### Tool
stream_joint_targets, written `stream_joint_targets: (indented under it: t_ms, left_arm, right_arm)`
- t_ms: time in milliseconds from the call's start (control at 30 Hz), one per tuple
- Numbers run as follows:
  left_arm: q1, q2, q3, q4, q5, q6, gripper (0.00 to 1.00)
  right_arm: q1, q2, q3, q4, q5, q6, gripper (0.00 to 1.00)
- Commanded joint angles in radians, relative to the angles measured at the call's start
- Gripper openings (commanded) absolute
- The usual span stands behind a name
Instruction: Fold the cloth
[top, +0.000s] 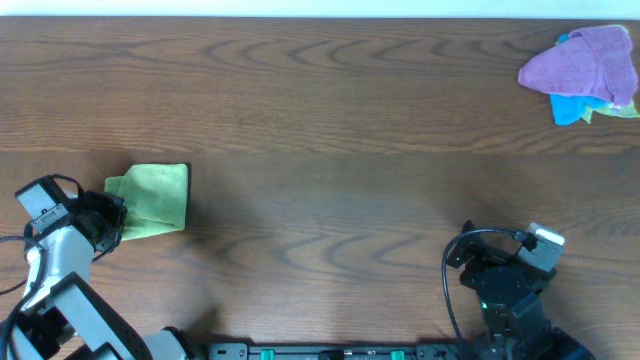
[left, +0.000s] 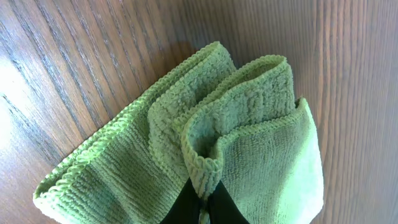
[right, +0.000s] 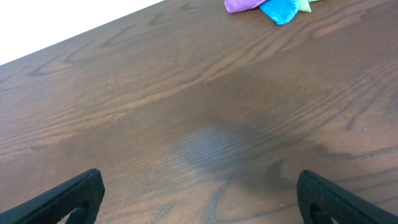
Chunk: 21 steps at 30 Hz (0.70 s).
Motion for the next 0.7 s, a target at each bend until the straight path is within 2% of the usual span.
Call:
stream_joint_targets:
  t_ms: [0,300,667]
  left_arm:
    - [-0.003,0.008,0.009,0.000,0.030,0.002,0.06]
    - [-0.002,0.001,0.009,-0.010,0.084,0.016,0.06]
    - [0.036,-0.102,0.009,-0.216,0.047,0.076,0.06]
  right_arm:
    - [-0.011,-0.005,-0.001,-0.001,0.014,0.014,0.99]
    - [-0.011,-0.005,-0.001,-0.001,0.014,0.014,0.99]
    - [-0.011,-0.005,-0.001,-0.001,0.014,0.014,0.99]
